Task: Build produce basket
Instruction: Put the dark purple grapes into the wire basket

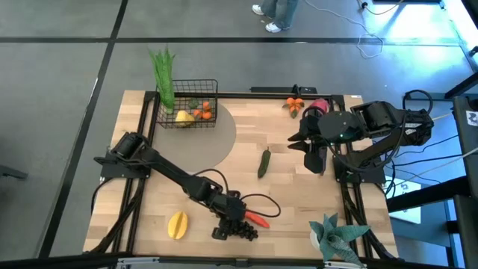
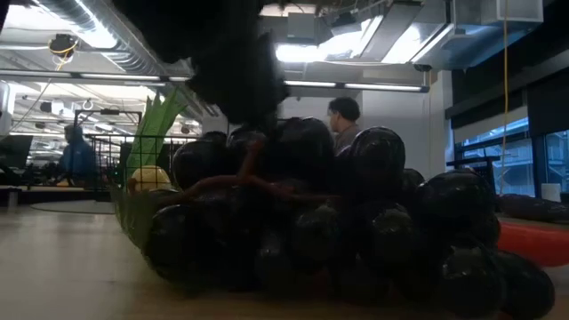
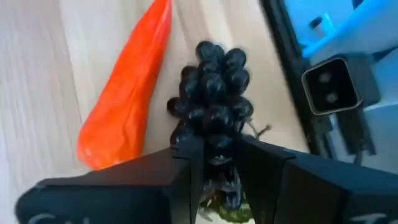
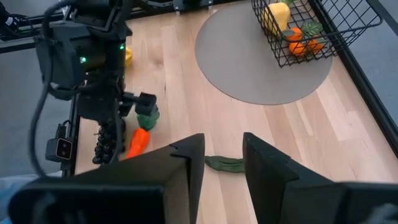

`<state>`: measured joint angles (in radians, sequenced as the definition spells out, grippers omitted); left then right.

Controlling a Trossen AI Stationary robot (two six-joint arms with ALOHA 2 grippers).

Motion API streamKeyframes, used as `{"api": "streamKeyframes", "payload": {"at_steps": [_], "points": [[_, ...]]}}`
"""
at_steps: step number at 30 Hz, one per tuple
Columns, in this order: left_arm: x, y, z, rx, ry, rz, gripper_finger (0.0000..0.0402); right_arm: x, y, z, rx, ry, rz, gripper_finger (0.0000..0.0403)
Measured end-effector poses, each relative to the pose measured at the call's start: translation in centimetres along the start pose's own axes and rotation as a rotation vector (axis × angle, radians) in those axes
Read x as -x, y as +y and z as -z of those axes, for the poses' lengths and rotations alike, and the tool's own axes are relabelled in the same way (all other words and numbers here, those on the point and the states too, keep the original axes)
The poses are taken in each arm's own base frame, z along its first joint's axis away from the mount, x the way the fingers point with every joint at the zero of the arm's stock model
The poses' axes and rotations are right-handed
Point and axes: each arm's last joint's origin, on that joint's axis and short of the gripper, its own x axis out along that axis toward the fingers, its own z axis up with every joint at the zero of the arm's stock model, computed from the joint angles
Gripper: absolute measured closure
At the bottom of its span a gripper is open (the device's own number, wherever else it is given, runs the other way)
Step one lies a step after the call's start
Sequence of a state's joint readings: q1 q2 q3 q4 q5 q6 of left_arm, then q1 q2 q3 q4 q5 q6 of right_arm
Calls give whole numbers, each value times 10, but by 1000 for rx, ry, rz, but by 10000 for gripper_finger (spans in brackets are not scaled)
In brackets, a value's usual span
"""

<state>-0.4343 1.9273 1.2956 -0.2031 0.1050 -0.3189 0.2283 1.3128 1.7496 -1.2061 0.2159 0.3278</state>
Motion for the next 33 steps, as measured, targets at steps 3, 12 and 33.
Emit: {"api": "streamKeyframes", "payload": {"at_steps": [3, 12, 33], "points": [[-2, 0, 2, 4, 12, 11, 321, 0, 0, 0, 1, 3, 1, 305], [-4, 1, 2, 25, 13, 16, 322, 0, 0, 0, 26, 4, 1, 305], [11, -3, 2, 211, 62, 57, 401, 0, 0, 0, 28, 3, 1, 305]]}}
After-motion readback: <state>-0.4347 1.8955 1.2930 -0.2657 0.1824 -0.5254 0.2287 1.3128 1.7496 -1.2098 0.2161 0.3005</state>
